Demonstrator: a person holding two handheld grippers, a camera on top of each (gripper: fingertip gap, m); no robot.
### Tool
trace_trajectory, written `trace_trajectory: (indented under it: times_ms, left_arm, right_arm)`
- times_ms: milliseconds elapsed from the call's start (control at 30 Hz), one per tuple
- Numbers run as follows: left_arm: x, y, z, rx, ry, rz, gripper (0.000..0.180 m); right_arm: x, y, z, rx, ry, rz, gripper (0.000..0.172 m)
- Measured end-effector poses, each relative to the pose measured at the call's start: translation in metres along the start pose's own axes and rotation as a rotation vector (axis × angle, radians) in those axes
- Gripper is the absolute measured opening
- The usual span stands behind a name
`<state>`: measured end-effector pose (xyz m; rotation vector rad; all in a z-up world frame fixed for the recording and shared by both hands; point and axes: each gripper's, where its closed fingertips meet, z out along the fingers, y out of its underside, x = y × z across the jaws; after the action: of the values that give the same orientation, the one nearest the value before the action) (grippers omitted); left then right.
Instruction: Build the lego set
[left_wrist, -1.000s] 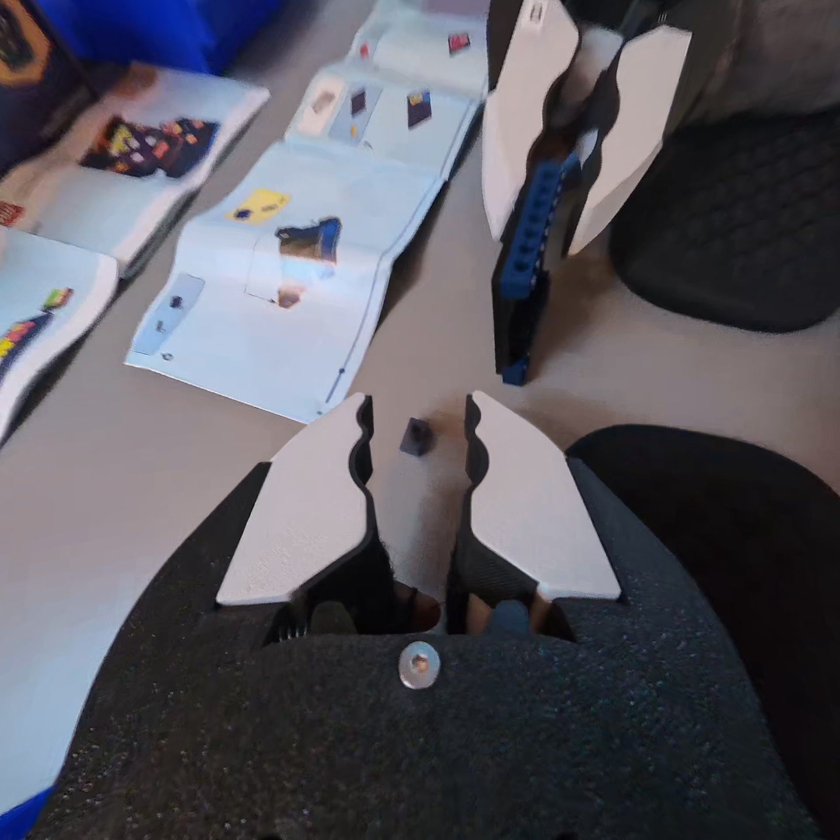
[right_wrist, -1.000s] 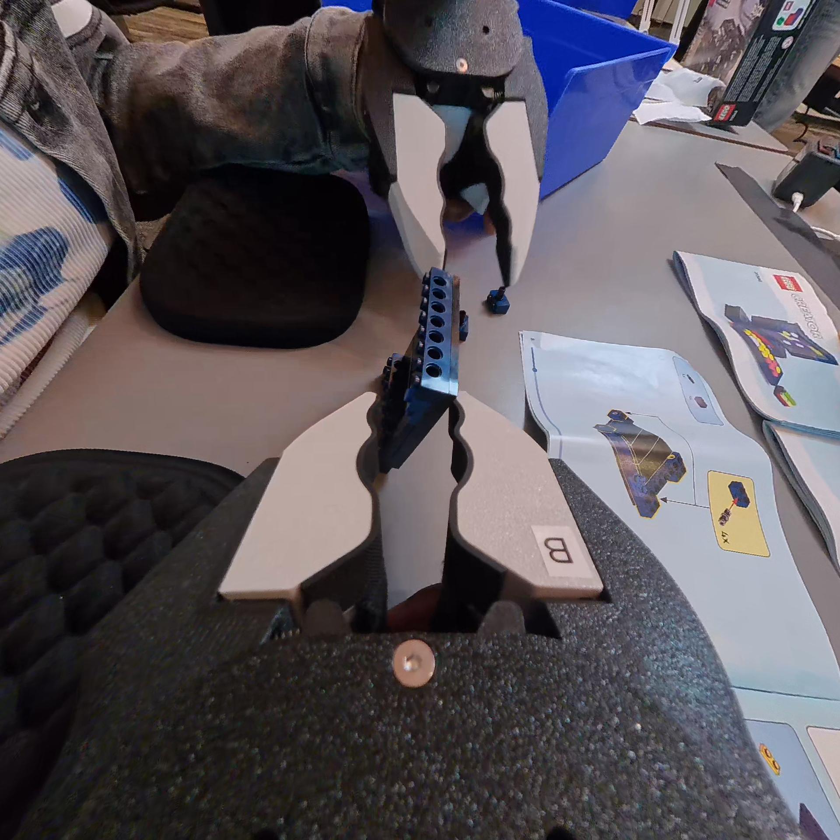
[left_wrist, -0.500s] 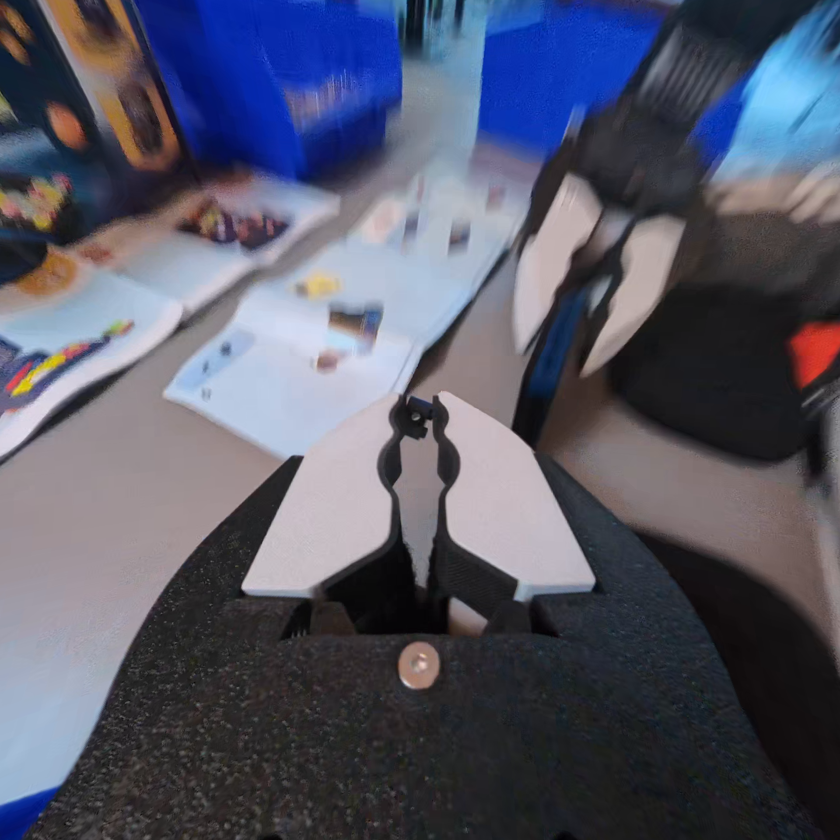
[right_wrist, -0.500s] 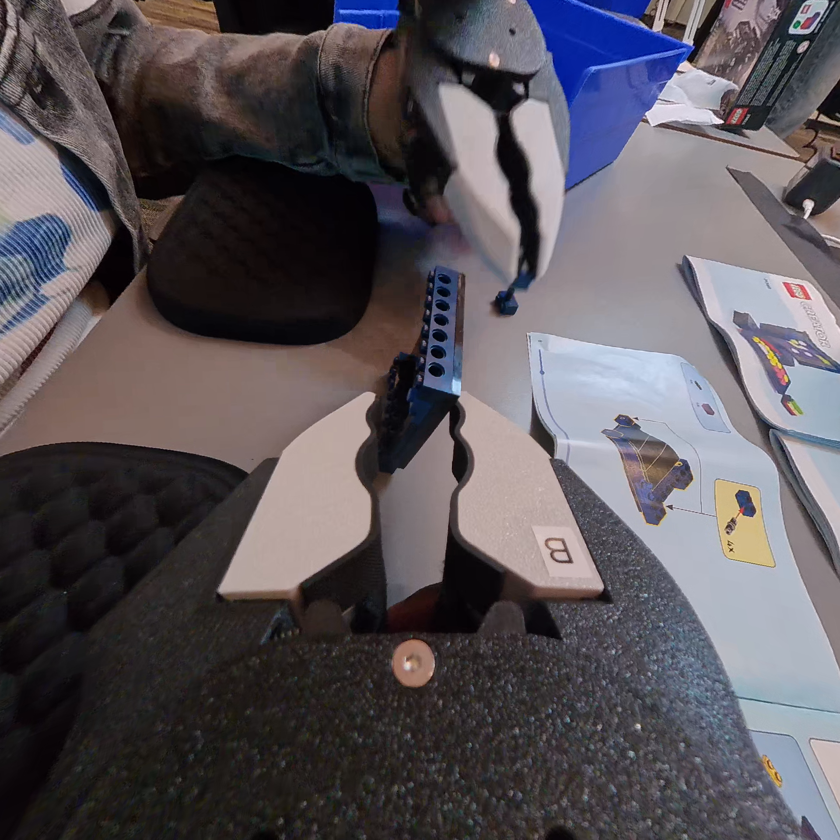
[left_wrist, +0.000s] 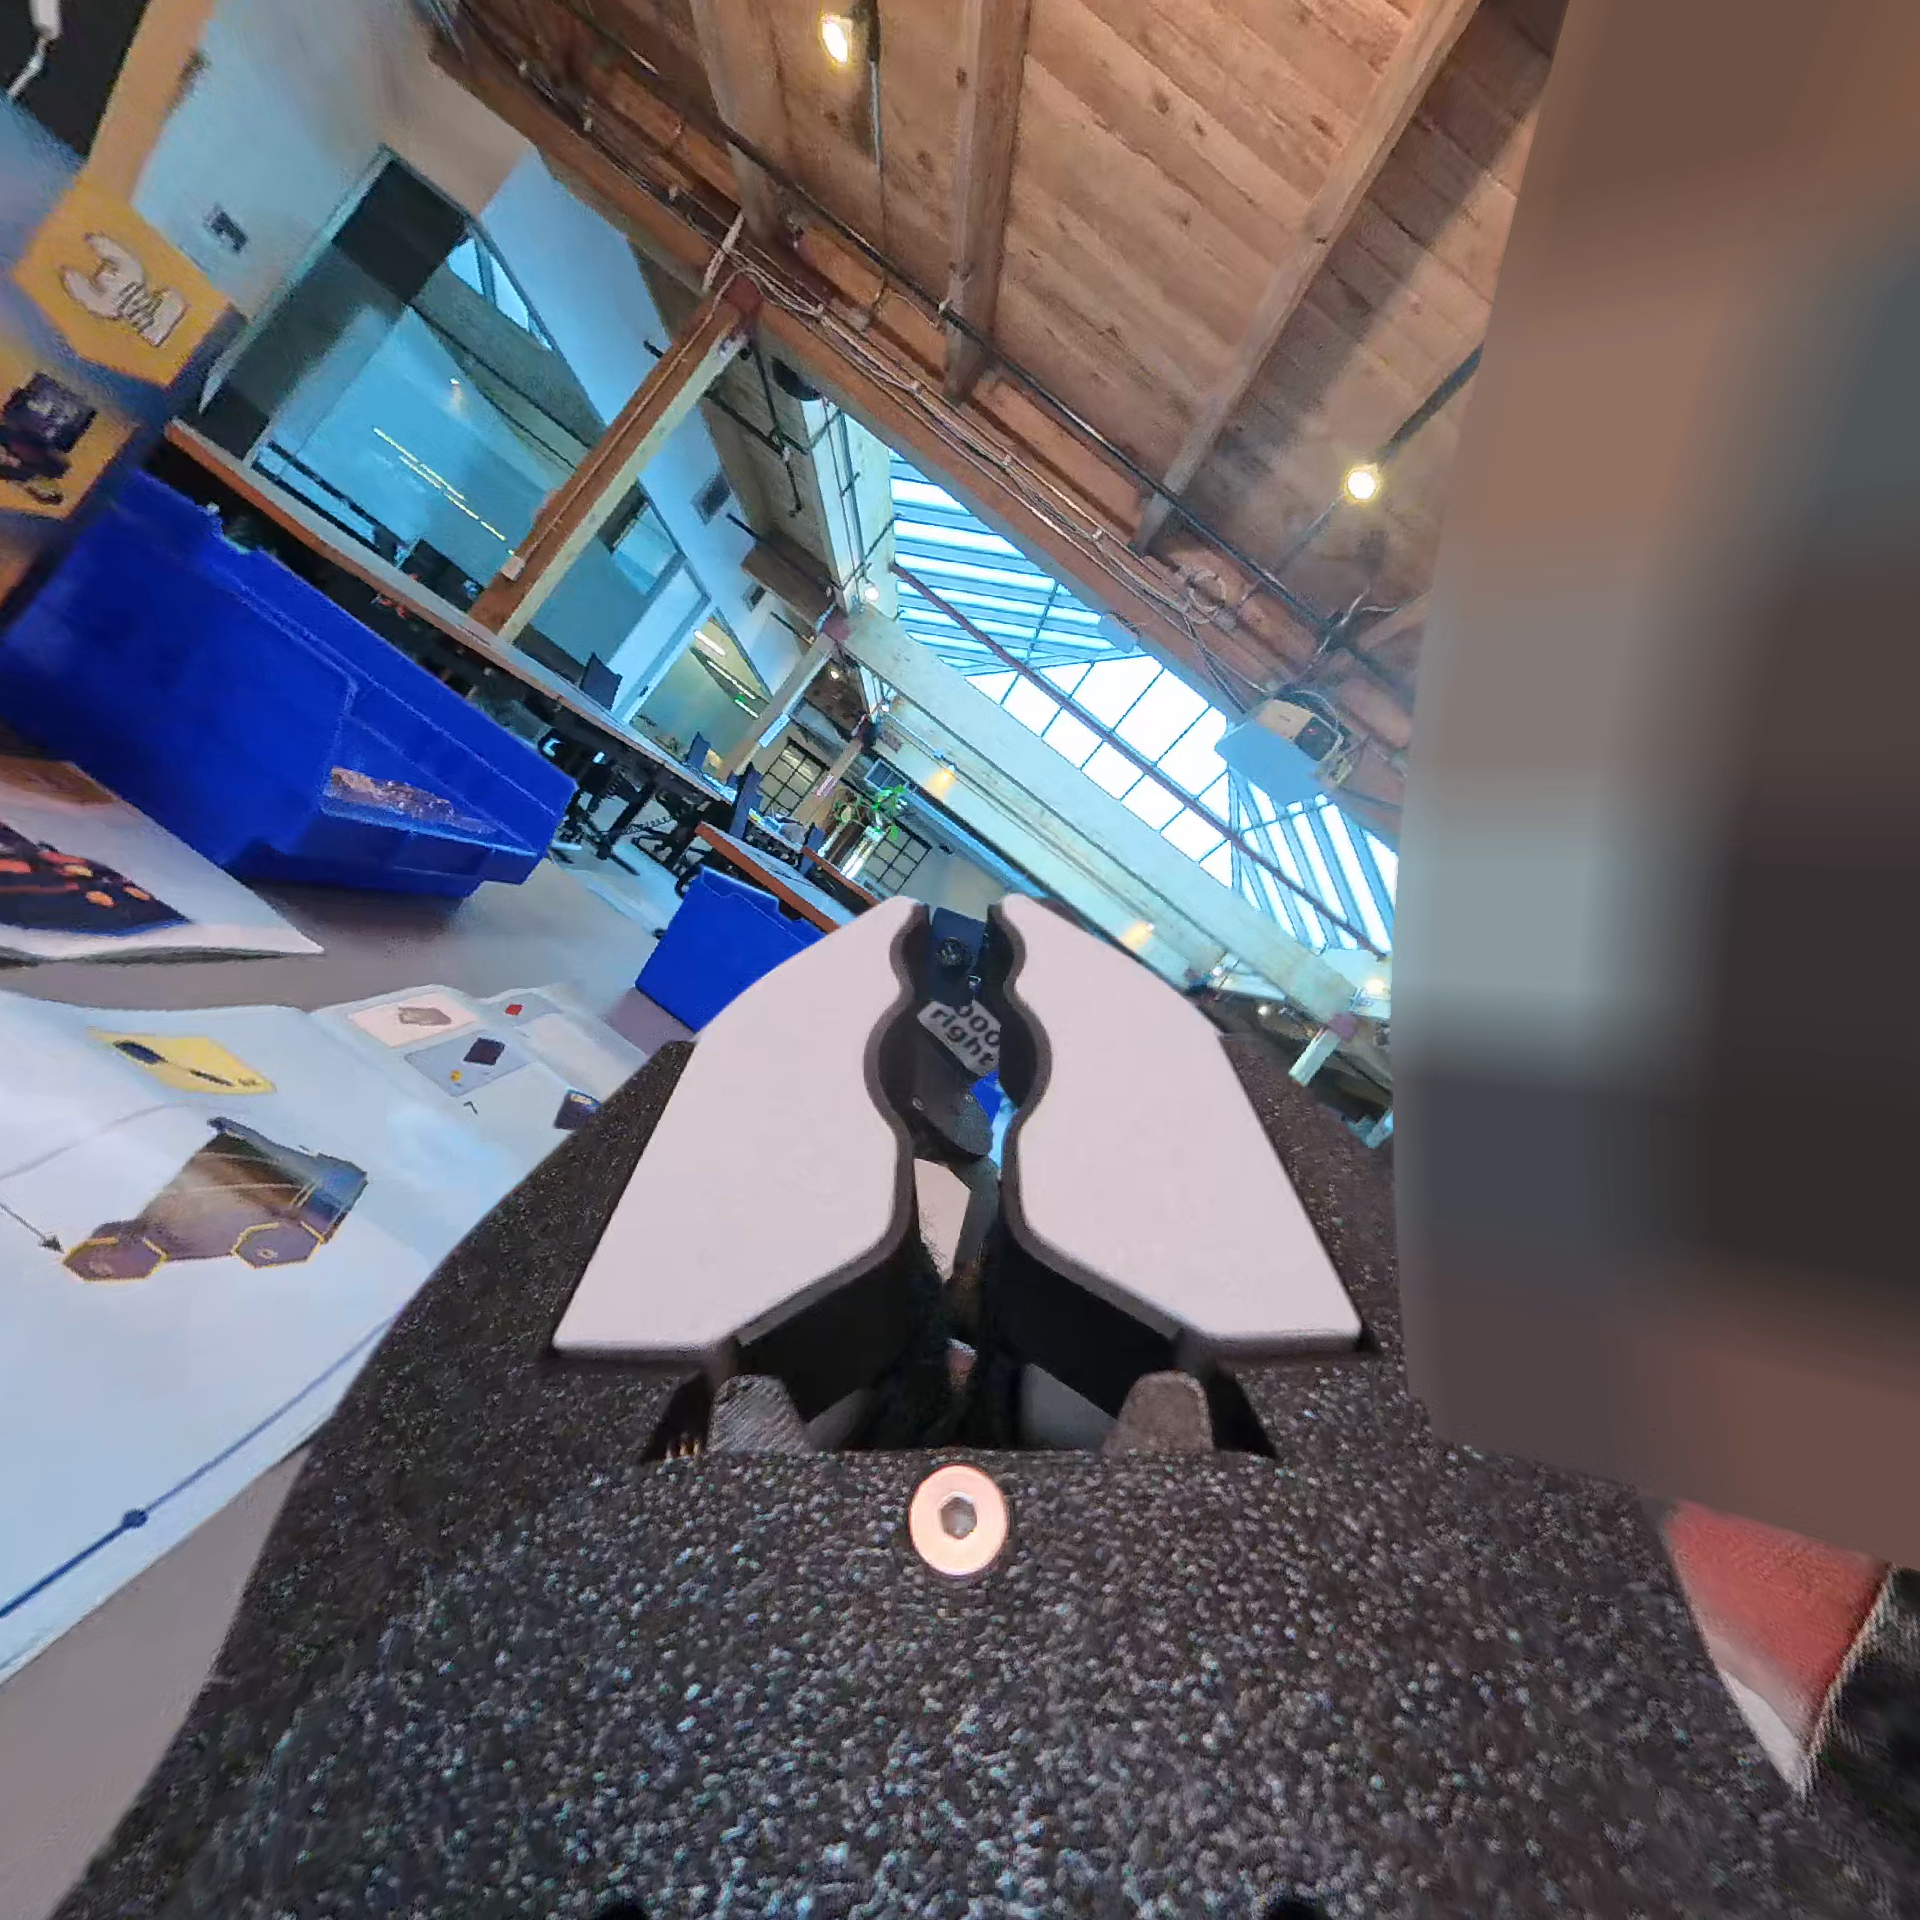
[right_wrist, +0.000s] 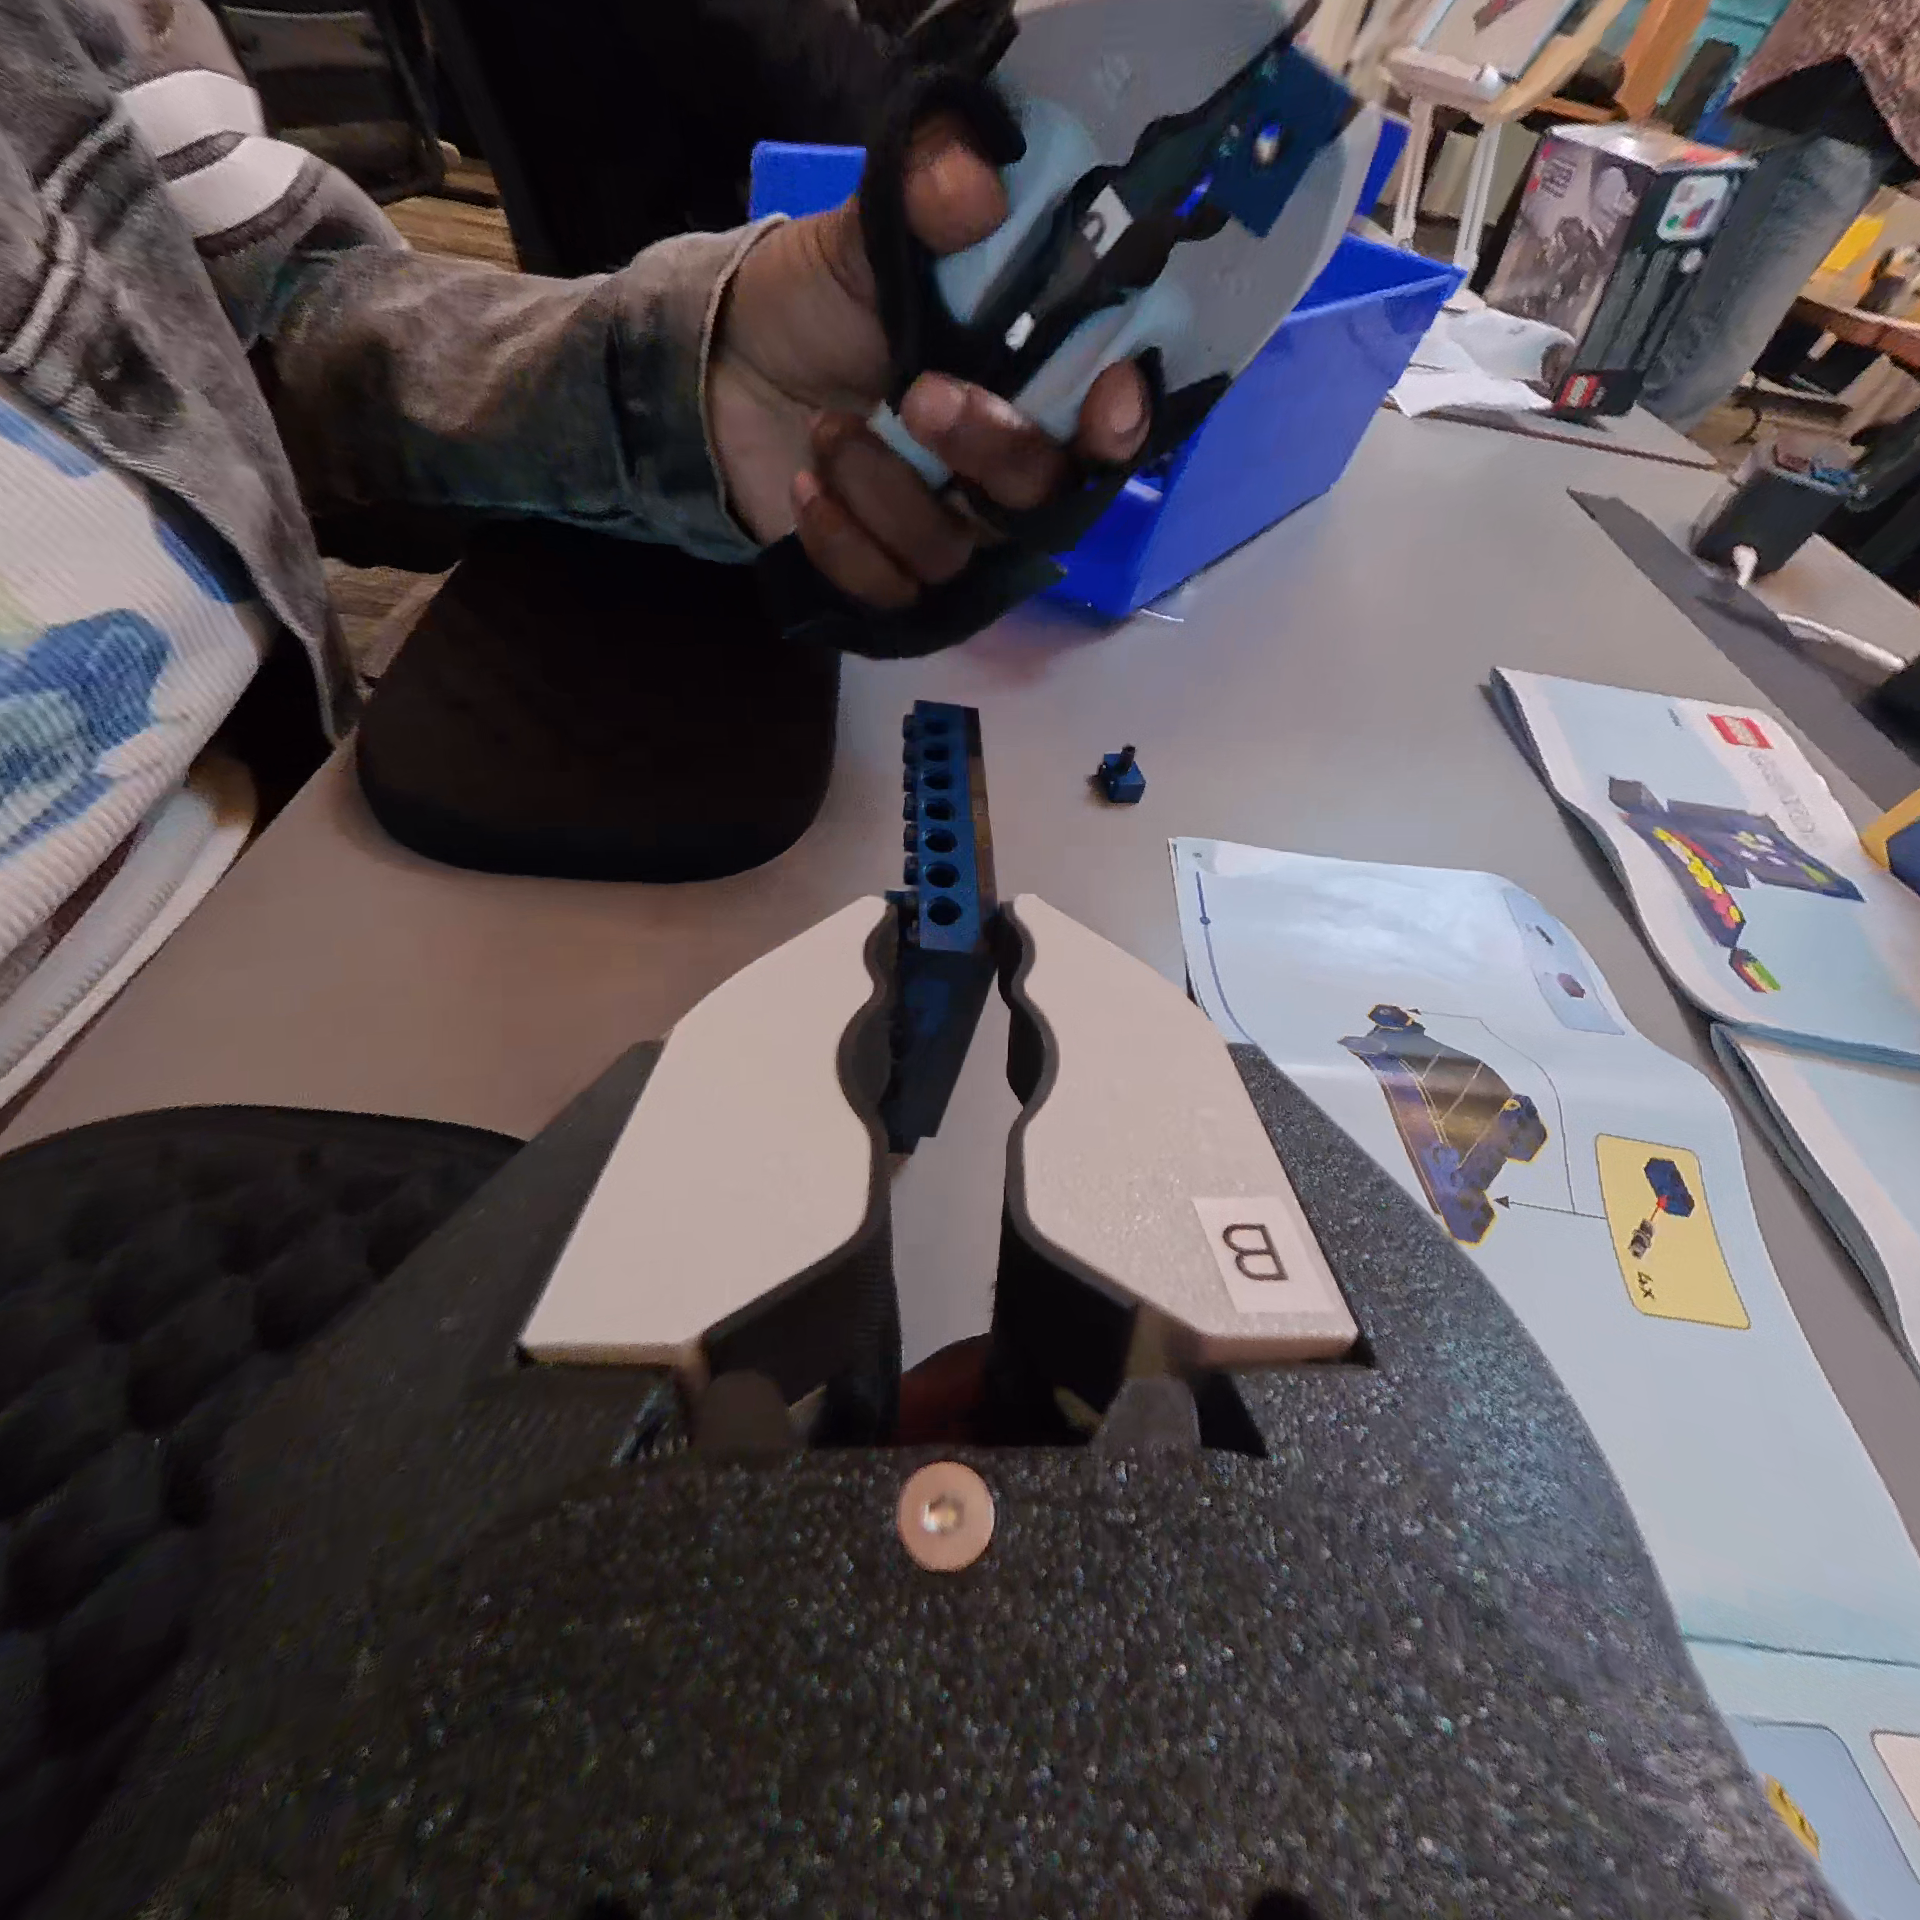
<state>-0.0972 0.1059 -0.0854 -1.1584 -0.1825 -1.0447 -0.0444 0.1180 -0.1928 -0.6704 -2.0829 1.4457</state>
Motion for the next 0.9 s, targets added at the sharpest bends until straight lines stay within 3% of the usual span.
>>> trace_trajectory:
  times_ms: [67,200,300,433,533,633,733,800,900]
  left_arm:
    - [-0.004,-0.002,-0.003,0.032,0.008,-0.055,0.009]
    - [-0.010,-0.007,-0.008,0.081,0.001,-0.110,0.009]
    - [-0.011,-0.008,-0.009,0.099,0.004,-0.129,0.010]
    - [-0.015,-0.010,-0.011,0.142,0.007,-0.206,0.010]
    - [-0.014,-0.011,-0.010,0.178,0.018,-0.247,0.010]
    - [-0.008,-0.016,-0.008,0.264,0.049,-0.310,0.010]
    - [-0.004,-0.017,-0.005,0.323,0.072,-0.393,0.010]
    - [-0.001,-0.014,-0.001,0.334,0.078,-0.424,0.010]
    - [0.008,-0.008,0.005,0.325,0.116,-0.463,0.010]
  right_arm:
    - [0.011,0.003,0.000,-0.023,0.050,0.140,0.017]
    - [0.026,0.017,-0.001,-0.004,0.010,0.764,0.016]
    - [0.023,0.033,-0.001,-0.057,0.000,0.881,0.019]
    - [0.023,0.046,-0.006,-0.223,0.131,0.698,0.043]
    - [0.031,0.042,-0.013,-0.266,0.234,0.520,0.047]
    - [0.038,-0.009,-0.014,-0.069,0.311,0.246,0.035]
    - [0.027,-0.071,-0.014,0.134,0.324,-0.065,0.035]
    - [0.021,-0.095,-0.012,0.177,0.332,-0.225,0.035]
    - [0.023,-0.106,-0.005,0.147,0.312,-0.330,0.033]
